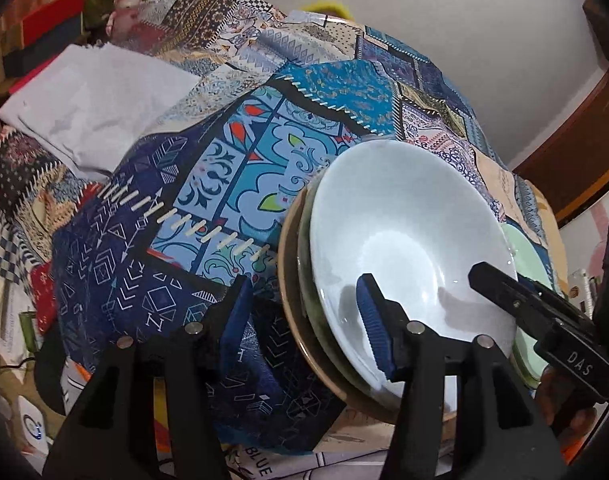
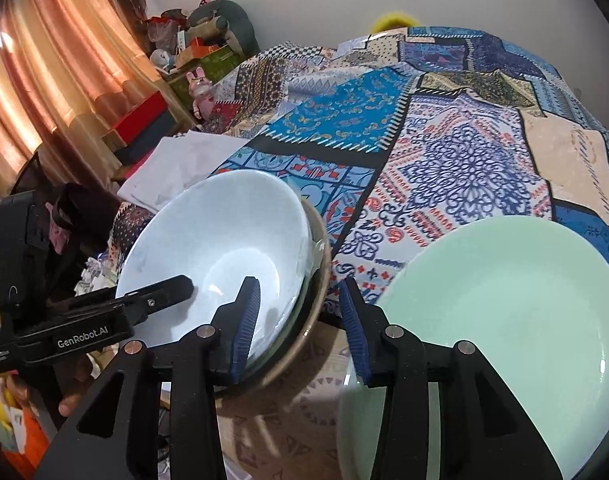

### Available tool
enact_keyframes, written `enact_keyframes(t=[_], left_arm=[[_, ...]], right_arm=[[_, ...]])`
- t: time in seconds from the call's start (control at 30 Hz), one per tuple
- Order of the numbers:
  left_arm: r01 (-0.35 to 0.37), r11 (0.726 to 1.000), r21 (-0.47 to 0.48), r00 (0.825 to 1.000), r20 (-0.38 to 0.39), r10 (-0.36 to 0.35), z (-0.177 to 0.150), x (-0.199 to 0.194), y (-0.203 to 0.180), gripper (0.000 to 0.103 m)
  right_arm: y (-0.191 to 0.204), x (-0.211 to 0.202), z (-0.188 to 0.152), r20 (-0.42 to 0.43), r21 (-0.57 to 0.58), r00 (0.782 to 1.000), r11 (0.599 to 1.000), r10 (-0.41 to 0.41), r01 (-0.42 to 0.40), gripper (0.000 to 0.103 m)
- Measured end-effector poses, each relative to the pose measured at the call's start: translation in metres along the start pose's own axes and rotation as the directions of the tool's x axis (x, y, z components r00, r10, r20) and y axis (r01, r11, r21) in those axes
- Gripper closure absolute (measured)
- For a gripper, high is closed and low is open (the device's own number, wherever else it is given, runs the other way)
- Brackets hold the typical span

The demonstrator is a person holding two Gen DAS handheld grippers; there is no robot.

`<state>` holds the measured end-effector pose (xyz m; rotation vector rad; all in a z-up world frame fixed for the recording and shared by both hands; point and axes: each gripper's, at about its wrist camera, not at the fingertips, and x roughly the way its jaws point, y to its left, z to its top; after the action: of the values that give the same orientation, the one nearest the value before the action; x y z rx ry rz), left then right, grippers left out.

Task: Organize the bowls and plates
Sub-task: 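Hold the stack rim with both grippers and lower it toward the quilt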

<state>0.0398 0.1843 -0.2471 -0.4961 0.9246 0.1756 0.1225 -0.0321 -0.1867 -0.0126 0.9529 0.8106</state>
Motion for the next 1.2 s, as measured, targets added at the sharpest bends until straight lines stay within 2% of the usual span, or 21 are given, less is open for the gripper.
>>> enact_keyframes(t=[0.17, 0.47, 0.63, 0.87, 1.2], left_arm=[[0.004, 1.000, -0.006, 1.000, 0.011, -0.004, -0.003, 0.000, 0.002, 0.051], [0.001, 1.000, 0.032, 1.000, 0.016, -0.001, -0.003, 0.002, -0.012, 0.065], [-0.016, 1.000, 0.025, 1.000, 0.015, 0.016, -0.001, 0.002, -0.014, 0.065], [-0.079, 0.996, 0.030, 0.997, 0.021, 0.078, 0.001, -0.003, -0.026, 0.065], [-0.082, 0.996, 0.040, 0.996, 0.040, 0.080, 0.002, -0.015, -0.039, 0.065]], right_arm=[[0.006, 0.010, -0.002, -0.022, -0.008, 1.000, 1.000, -0.002, 0.002, 0.066], [0.011, 0.016, -0.001, -0.013, -0.026, 1.000, 0.999, -0.023, 0.023, 0.066], [0.010, 0.016, -0.001, -0.009, -0.016, 1.000, 1.000, -0.020, 0.020, 0.066], [0.010, 0.014, 0.000, -0.005, -0.001, 1.000, 1.000, -0.031, 0.031, 0.066], [0.004, 0.003, 0.001, 0.004, 0.042, 1.000, 0.999, -0.021, 0.021, 0.066]])
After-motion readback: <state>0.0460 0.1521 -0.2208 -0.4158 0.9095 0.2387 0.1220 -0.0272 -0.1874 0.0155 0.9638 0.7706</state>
